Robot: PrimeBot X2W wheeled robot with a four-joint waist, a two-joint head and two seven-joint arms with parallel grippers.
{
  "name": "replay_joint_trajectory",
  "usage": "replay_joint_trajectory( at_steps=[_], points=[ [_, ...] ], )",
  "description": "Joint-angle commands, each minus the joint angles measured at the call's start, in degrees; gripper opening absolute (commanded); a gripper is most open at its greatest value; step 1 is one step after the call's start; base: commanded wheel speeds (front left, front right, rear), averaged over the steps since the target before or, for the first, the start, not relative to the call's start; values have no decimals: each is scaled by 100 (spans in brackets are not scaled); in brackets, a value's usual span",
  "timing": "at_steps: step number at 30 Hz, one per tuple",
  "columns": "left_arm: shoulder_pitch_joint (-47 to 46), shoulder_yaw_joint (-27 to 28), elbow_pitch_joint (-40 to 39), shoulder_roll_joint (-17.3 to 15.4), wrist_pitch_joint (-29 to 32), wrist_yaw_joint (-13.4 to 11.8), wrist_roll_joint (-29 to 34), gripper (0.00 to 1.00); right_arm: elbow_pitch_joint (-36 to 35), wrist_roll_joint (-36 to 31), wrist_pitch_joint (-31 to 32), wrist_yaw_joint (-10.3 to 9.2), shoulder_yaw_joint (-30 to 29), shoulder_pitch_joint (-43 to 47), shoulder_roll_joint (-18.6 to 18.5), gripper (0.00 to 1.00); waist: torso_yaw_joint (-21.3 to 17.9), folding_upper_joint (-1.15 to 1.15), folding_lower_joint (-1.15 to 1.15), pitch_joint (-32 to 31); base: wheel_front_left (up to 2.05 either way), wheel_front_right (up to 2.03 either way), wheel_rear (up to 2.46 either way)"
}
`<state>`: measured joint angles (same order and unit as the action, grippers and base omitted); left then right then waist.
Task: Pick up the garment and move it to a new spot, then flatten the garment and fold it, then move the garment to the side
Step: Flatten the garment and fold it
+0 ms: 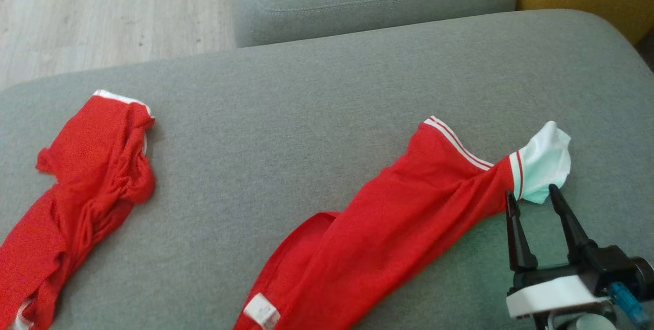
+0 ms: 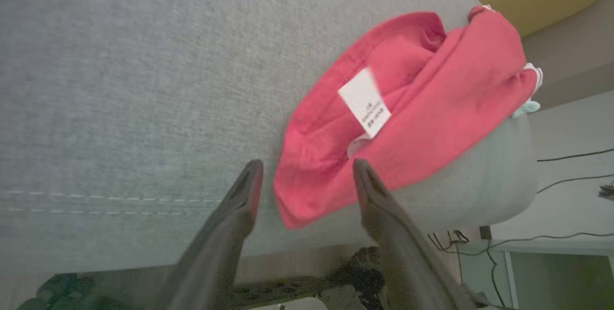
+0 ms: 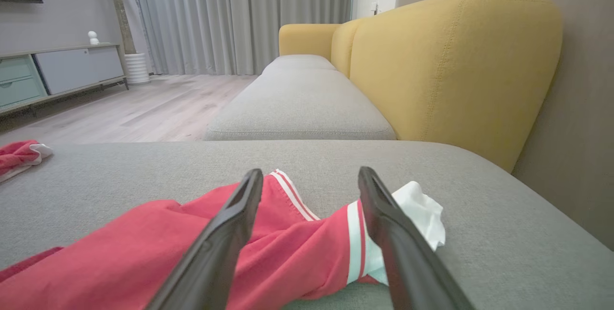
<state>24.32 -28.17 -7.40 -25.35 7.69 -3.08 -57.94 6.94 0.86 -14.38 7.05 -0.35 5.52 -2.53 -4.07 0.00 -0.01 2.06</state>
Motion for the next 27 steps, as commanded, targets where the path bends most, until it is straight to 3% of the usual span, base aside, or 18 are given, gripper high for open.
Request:
replay_joint_trajectory(
  at_steps=[1,6,11,13,18,27],
  points=[
    [-361,262,-87,-8,-190,-95,87,100,-174,-57,-62,44,127,-104,-35,100,-59,0,1,-41,0,0,0],
    [-658,577,-133,-285,-424,-369,500,100,-192,-61,-62,44,155,-70,-35,100,-179,0,1,-43,0,0,0],
    [-1584,377,-195,-215,-292,-275,881,100,-189,-59,-62,44,253,-135,-35,100,-324,0,1,56,0,0,0],
    [-2294,15,186,18,-108,-193,1206,100,-202,-52,-62,44,292,-221,-35,100,-458,0,1,151,0,0,0],
    [-3059,-448,900,338,91,-14,1573,100,-212,-40,-62,44,328,-292,-35,100,-646,0,1,260,0,0,0],
    [-3927,-907,2215,475,286,256,2078,100,-251,-6,-62,44,276,-362,-35,100,-923,0,1,465,0,0,0]
  ],
)
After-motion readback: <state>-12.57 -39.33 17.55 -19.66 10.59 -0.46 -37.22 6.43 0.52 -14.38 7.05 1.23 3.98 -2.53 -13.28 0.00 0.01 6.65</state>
